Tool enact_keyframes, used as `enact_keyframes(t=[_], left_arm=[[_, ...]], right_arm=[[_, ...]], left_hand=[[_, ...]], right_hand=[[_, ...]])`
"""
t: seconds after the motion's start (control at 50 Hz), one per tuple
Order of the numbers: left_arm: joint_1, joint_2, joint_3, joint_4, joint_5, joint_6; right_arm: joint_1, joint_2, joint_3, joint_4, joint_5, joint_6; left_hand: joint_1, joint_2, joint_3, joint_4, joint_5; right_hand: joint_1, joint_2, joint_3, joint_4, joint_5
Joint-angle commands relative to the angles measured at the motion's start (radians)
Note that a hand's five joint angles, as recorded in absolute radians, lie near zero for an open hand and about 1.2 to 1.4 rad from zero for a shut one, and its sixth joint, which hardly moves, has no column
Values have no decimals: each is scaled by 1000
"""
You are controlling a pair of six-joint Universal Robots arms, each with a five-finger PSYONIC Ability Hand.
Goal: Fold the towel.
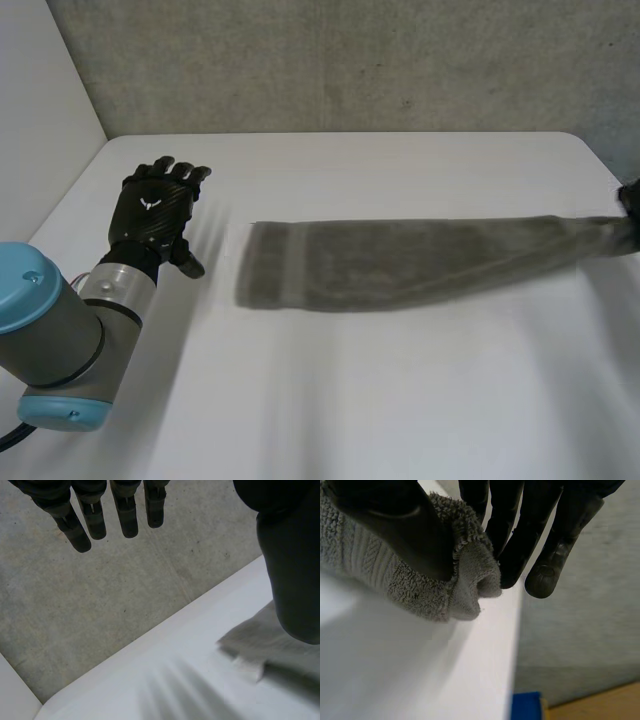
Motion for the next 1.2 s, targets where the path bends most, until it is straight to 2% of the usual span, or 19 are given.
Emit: enact_keyframes(t=[0.02,0.08,0.14,0.18,0.24,0.28,0.4,0.42,0.44,0.46,0.48,0.62,0.66,0.84,1.0,1.04,1.06,1.1,1.2], left_arm=[[0,1,0,0,0,0],[-3,1,-1,0,0,0],[-9,-1,-1,0,0,0],[-11,-1,-6,0,1,0],[-11,1,-12,5,3,2],[-11,1,-14,9,3,2],[-11,-4,-17,14,1,5],[-11,-5,-17,14,3,5],[-11,-5,-17,14,3,5],[-11,-7,-17,14,3,5],[-11,-10,-17,14,3,6],[-18,-13,-17,14,5,6],[-25,-13,-17,14,5,8],[-43,-13,-17,14,4,8],[-60,-14,-15,15,5,8],[-65,-14,-15,15,5,8],[-68,-14,-15,15,3,8],[-71,-14,-15,15,3,8],[-83,-10,-15,15,1,8]], right_arm=[[148,-22,-152,54,-19,-74],[221,-22,-180,52,-28,-67],[355,-24,-211,49,-44,-57],[519,-10,-238,28,-50,-54],[591,4,-242,11,-50,-54],[718,60,-242,-24,-48,-54],[844,146,-237,-30,-51,-54],[870,165,-235,-30,-41,-55],[875,179,-235,-33,-28,-58],[875,179,-235,-33,-28,-58],[876,183,-234,-33,-13,-55],[861,139,-196,-21,127,-14],[786,41,-101,-6,169,43],[625,-82,179,-1,140,164],[482,-82,298,-27,91,160],[461,-78,300,-40,79,160],[460,-77,300,-40,79,160],[454,-77,295,-55,78,163],[454,-77,295,-61,76,178]], left_hand=[[-83,-84,-69,-86,-217],[-80,-81,-66,-83,-214],[-83,-84,-69,-86,-217],[-83,-84,-69,-86,-217],[-83,-84,-69,-86,-217],[-83,-84,-69,-86,-217],[-83,-84,-69,-86,-217],[-83,-84,-69,-86,-217],[-83,-84,-69,-86,-217],[-83,-84,-69,-86,-217],[-83,-84,-69,-86,-217],[-83,-84,-69,-86,-217],[-83,-84,-69,-86,-217],[-83,-84,-69,-86,-217],[-83,-84,-69,-86,-217],[-83,-84,-69,-86,-217],[-83,-84,-69,-86,-217],[-83,-84,-69,-86,-217],[-83,-84,-69,-86,-217]], right_hand=[[75,77,86,56,66],[75,77,86,56,66],[75,77,86,56,66],[75,77,86,56,66],[75,77,86,56,66],[75,77,86,56,66],[26,28,37,8,17],[-332,-329,-320,-350,-340],[-899,-897,-888,-917,-908],[-905,-902,-894,-923,-914],[-1147,-1144,-1136,-1165,-1156],[-1147,-1144,-1136,-1165,-1156],[-1147,-1144,-1136,-1165,-1156],[-1147,-1144,-1136,-1165,-1156],[-714,-711,-703,-732,-723],[-384,-382,-373,-402,-393],[-382,-380,-371,-401,-391],[-104,-102,-93,-123,-113],[2,5,13,-16,-7]])
